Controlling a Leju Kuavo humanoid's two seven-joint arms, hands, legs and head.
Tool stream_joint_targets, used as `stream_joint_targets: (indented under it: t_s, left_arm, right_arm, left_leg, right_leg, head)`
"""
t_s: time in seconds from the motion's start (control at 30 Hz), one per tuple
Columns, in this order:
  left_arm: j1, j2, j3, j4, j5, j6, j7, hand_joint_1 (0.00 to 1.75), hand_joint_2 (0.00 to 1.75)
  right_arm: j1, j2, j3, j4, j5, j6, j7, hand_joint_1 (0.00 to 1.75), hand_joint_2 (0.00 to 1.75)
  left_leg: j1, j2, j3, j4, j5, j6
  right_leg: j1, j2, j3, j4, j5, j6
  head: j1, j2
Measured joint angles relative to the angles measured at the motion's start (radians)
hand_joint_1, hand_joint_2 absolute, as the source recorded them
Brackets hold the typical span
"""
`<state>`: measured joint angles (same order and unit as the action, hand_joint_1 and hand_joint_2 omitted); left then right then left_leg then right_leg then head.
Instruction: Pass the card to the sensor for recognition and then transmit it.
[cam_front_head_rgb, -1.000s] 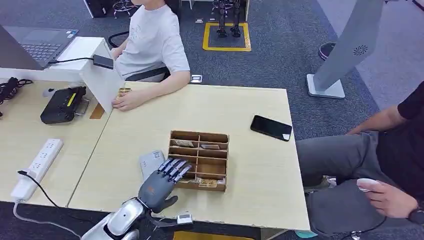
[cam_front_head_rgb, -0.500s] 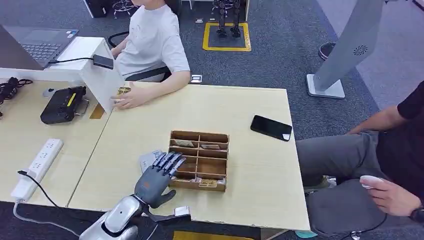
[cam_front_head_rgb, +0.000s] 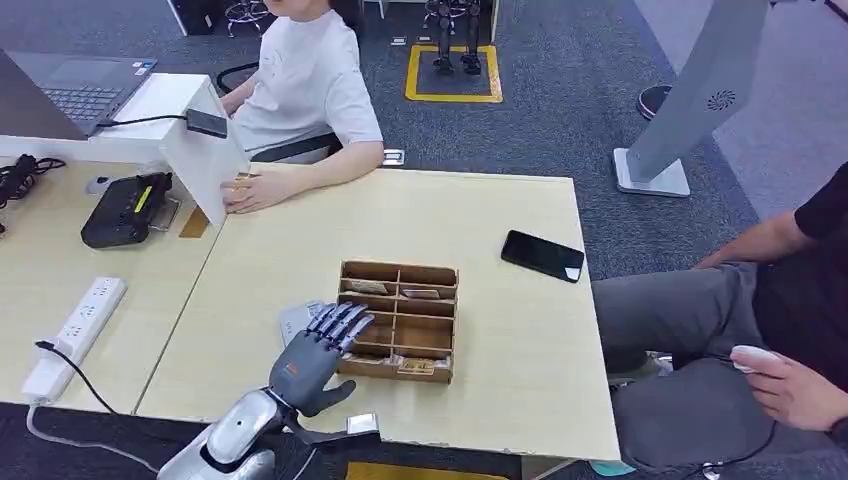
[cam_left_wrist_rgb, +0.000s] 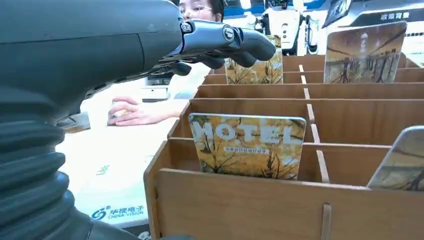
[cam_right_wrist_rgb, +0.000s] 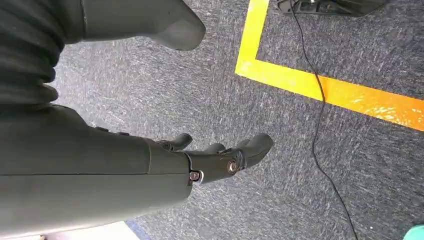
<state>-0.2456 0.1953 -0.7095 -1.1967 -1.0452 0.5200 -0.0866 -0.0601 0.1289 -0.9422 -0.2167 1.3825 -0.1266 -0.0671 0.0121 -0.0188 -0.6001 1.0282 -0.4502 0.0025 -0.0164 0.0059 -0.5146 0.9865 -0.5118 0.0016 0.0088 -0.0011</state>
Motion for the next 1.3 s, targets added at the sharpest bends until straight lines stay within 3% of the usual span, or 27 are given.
stream_joint_targets:
  t_s: [0.33,1.07,1.1,1.17,1.2,1.3]
  left_arm:
    - [0.005,0.008,0.000,-0.030,0.061,-0.032,-0.040,0.00,1.75]
    - [0.012,0.010,0.000,-0.041,0.095,-0.055,-0.065,0.00,1.75]
    - [0.012,0.010,0.000,-0.041,0.094,-0.056,-0.065,1.59,1.75]
    - [0.012,0.010,0.000,-0.041,0.093,-0.063,-0.065,1.59,1.75]
    - [0.012,0.010,0.000,-0.041,0.092,-0.065,-0.065,1.75,1.75]
    - [0.012,0.013,0.000,-0.041,0.092,-0.070,-0.065,1.75,1.75]
  right_arm:
    - [0.000,0.000,0.010,0.000,-0.012,0.000,0.002,0.00,1.75]
    - [0.000,0.000,0.024,0.000,-0.030,0.001,0.002,0.00,1.75]
    - [0.000,0.000,0.024,0.000,-0.030,0.001,0.002,0.00,1.75]
    - [0.000,0.000,0.024,0.000,-0.030,0.001,0.002,0.00,1.75]
    - [0.000,0.000,0.025,0.000,-0.031,0.001,0.003,0.00,1.75]
    - [0.000,0.000,0.026,0.000,-0.031,0.001,0.005,0.00,1.75]
  left_leg:
    - [0.000,0.000,0.000,0.000,0.000,0.000]
    - [0.000,0.000,0.000,0.000,0.000,0.000]
    - [0.000,0.000,0.000,0.000,0.000,0.000]
    - [0.000,0.000,0.000,0.000,0.000,0.000]
    - [0.000,0.000,0.000,0.000,0.000,0.000]
    - [0.000,0.000,0.000,0.000,0.000,0.000]
  right_leg:
    - [0.000,0.000,0.000,0.000,0.000,0.000]
    - [0.000,0.000,0.000,0.000,0.000,0.000]
    - [0.000,0.000,0.000,0.000,0.000,0.000]
    - [0.000,0.000,0.000,0.000,0.000,0.000]
    - [0.000,0.000,0.000,0.000,0.000,0.000]
    - [0.000,0.000,0.000,0.000,0.000,0.000]
  head:
    - [0.000,0.000]
    - [0.000,0.000]
    - [0.000,0.000]
    - [0.000,0.000]
    - [0.000,0.000]
    - [0.000,0.000]
